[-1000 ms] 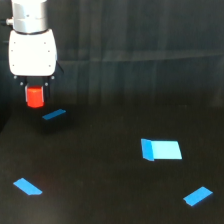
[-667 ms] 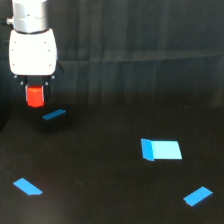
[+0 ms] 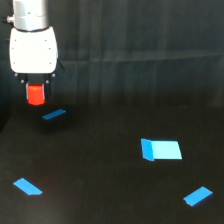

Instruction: Pick up the red object from the table

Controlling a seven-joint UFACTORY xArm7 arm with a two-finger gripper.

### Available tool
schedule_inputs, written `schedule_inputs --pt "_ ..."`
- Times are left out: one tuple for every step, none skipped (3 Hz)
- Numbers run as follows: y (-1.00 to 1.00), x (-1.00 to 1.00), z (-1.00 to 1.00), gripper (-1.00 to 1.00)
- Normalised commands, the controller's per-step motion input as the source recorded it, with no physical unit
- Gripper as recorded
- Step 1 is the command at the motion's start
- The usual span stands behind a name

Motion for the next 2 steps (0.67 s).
schedule_inputs --pt "0.04 -0.2 0.18 -0.86" --pt "0.08 -0.21 0.08 -0.99"
